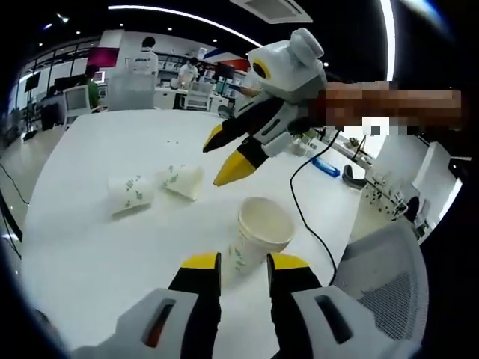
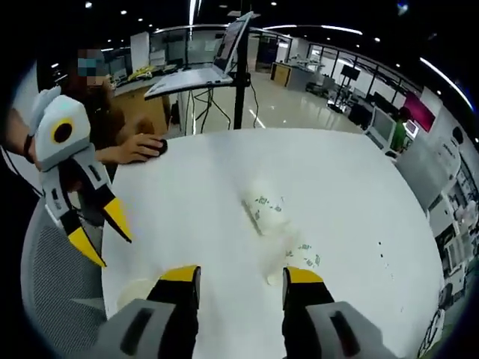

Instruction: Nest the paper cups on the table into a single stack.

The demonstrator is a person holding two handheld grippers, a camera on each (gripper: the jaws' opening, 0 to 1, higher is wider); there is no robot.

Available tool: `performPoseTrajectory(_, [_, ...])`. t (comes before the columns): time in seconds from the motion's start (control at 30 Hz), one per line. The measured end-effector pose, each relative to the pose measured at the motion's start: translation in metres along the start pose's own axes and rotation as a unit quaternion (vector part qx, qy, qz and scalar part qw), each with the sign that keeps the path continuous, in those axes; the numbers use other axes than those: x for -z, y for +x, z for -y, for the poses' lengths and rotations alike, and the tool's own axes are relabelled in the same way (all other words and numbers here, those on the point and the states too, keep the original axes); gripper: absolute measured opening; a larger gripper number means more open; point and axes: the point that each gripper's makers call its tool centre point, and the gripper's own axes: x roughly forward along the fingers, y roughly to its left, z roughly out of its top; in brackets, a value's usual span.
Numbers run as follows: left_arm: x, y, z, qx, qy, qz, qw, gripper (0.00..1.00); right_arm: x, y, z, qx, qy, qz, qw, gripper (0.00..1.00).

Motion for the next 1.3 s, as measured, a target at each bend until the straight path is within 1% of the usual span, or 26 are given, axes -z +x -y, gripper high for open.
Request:
performPoseTrajectory(0.1, [0.006,0.001,-0.003,-0.001,-0.003,-0.004,1.0,0.23,-0.01,0.005,0.006,0.001,-0.005,0.001,1.0,0.43])
performPoseTrajectory(0.13, [0.007,0.001,-0.004,-0.002,-0.006,-0.005,1.0,0.23,-0.012,0.014,0.01,0.0,-0.008,-0.001,1.0,0.43])
performPoseTrajectory(0.2, [0.01,0.001,-0.005,-0.001,-0.008,-0.007,0.9999,0.23,-0.016,0.018,0.013,-0.001,-0.014,-0.003,0.9999,0.43])
performPoseTrajectory(0.23, [0.009,-0.001,-0.001,-0.002,-0.009,-0.009,0.9999,0.23,-0.017,0.021,0.014,-0.002,-0.016,-0.005,0.9999,0.43])
performPoseTrajectory(0.37, [0.014,-0.002,-0.001,-0.001,-0.006,-0.016,0.9999,0.22,-0.022,0.04,0.02,-0.012,-0.012,-0.008,0.9998,0.46])
performPoseTrajectory(0.43, [0.014,-0.004,0.0,-0.001,-0.009,-0.016,0.9998,0.22,-0.026,0.048,0.022,-0.014,-0.017,-0.014,0.9997,0.47])
performPoseTrajectory(0.5, [0.015,-0.005,0.0,-0.004,-0.011,-0.015,0.9998,0.22,-0.027,0.061,0.024,-0.021,-0.025,-0.022,0.9992,0.47])
performPoseTrajectory(0.6, [0.015,-0.005,-0.002,-0.005,-0.014,-0.014,0.9998,0.22,-0.032,0.068,0.024,-0.027,-0.031,-0.029,0.9987,0.49])
performPoseTrajectory(0.7, [0.016,-0.007,0.0,-0.007,-0.02,-0.012,0.9997,0.21,-0.04,0.085,0.029,-0.024,-0.027,-0.027,0.999,0.5])
performPoseTrajectory(0.73, [0.016,-0.008,0.002,-0.008,-0.02,-0.013,0.9997,0.21,-0.042,0.09,0.027,-0.028,-0.028,-0.029,0.9988,0.51])
performPoseTrajectory(0.77, [0.015,-0.009,0.003,-0.008,-0.021,-0.013,0.9997,0.21,-0.043,0.094,0.026,-0.032,-0.03,-0.031,0.9986,0.52])
performPoseTrajectory(0.8, [0.017,-0.009,0.001,-0.009,-0.024,-0.011,0.9996,0.21,-0.044,0.091,0.025,-0.036,-0.036,-0.035,0.9981,0.52])
performPoseTrajectory(0.83, [0.019,-0.009,-0.002,-0.01,-0.026,-0.011,0.9996,0.21,-0.045,0.094,0.025,-0.036,-0.041,-0.038,0.9978,0.52])
performPoseTrajectory(0.9, [0.019,-0.012,-0.001,-0.014,-0.03,-0.01,0.9994,0.21,-0.046,0.109,0.031,-0.035,-0.044,-0.04,0.9976,0.53])
performPoseTrajectory(0.97, [0.024,-0.014,-0.003,-0.015,-0.036,-0.011,0.9992,0.21,-0.048,0.118,0.036,-0.031,-0.048,-0.042,0.9975,0.54])
performPoseTrajectory(1.0, [0.025,-0.015,-0.003,-0.017,-0.038,-0.011,0.9991,0.2,-0.049,0.111,0.028,-0.029,-0.049,-0.044,0.9974,0.55])
performPoseTrajectory(1.03, [0.027,-0.016,-0.003,-0.018,-0.039,-0.011,0.999,0.2,-0.049,0.113,0.027,-0.03,-0.051,-0.048,0.9971,0.56])
performPoseTrajectory(1.13, [0.032,-0.021,0.001,-0.021,-0.046,-0.015,0.9986,0.2,-0.048,0.137,0.039,-0.035,-0.049,-0.06,0.9964,0.58])
performPoseTrajectory(1.23, [0.036,-0.026,0.002,-0.028,-0.055,-0.017,0.9979,0.19,-0.049,0.142,0.032,-0.033,-0.027,-0.052,0.9977,0.57])
performPoseTrajectory(1.27, [0.038,-0.027,0.002,-0.03,-0.058,-0.018,0.9977,0.19,-0.052,0.149,0.032,-0.035,-0.031,-0.054,0.9974,0.57])
performPoseTrajectory(1.3, [0.039,-0.028,0.001,-0.032,-0.061,-0.018,0.9974,0.19,-0.049,0.151,0.03,-0.034,-0.036,-0.061,0.9969,0.57])
